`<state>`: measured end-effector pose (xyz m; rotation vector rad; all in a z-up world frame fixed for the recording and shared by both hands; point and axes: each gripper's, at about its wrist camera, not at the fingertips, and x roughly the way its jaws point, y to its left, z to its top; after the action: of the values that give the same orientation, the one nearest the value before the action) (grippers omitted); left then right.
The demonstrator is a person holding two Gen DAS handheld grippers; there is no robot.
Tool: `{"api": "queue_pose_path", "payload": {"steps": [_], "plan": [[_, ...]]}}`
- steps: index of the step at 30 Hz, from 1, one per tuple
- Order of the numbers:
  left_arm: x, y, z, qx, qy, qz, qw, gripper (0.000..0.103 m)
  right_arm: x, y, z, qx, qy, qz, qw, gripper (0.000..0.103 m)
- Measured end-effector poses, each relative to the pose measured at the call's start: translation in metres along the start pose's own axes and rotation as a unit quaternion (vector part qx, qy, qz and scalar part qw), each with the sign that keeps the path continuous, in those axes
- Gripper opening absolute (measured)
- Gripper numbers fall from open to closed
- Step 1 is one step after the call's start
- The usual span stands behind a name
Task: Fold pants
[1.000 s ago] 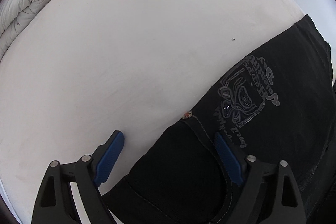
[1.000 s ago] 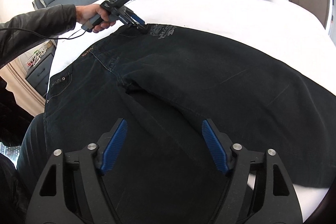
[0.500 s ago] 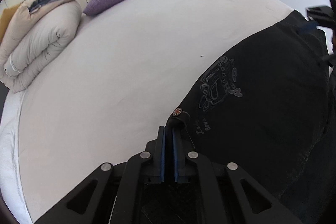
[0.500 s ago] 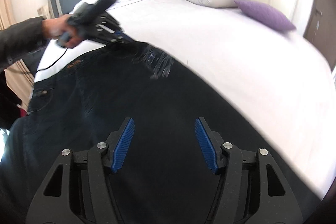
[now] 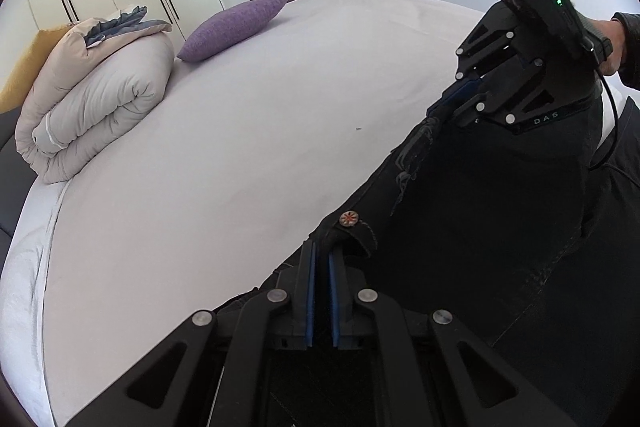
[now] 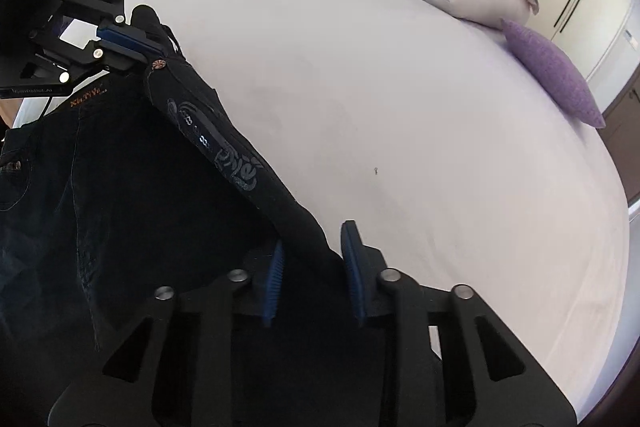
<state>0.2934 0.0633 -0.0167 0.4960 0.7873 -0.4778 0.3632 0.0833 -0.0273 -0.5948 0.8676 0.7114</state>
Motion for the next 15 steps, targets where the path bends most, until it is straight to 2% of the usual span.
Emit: {"api": "queue_pose_path", "payload": {"steps": [3, 7, 9, 10, 11, 13, 15], "plan": [[0.006, 0.016, 0.006, -0.010, -0.005, -0.002, 0.9999, 0.006, -0.009, 0.005, 0.001, -0.001, -0.010, 0.001, 1.000, 0.006], [-0.012, 0.016, -0.002, -0.017, -0.012, 0.000, 0.9998, 0.006, -0.032, 0.028, 0.004, -0.031, -0.034, -0.014, 0.999, 0.004], [-0.019, 0.015, -0.008, -0.009, -0.010, 0.003, 0.9999, 0.006, -0.045, 0.052, 0.000, -0.087, -0.040, -0.058, 0.994, 0.004], [-0.025, 0.008, -0.013, 0.001, -0.007, 0.010, 0.9999, 0.006, -0.047, 0.073, -0.003, -0.138, -0.036, -0.095, 0.985, 0.004], [-0.031, 0.001, -0.020, 0.012, -0.003, 0.016, 0.9998, 0.006, -0.045, 0.098, -0.008, -0.198, -0.028, -0.131, 0.971, 0.004], [-0.044, -0.013, -0.036, 0.026, 0.005, 0.024, 0.9993, 0.006, -0.040, 0.147, -0.026, -0.308, -0.013, -0.188, 0.933, 0.004], [-0.058, -0.026, -0.053, 0.030, 0.011, 0.025, 0.9992, 0.006, -0.035, 0.179, -0.041, -0.362, -0.006, -0.201, 0.910, 0.004]]}}
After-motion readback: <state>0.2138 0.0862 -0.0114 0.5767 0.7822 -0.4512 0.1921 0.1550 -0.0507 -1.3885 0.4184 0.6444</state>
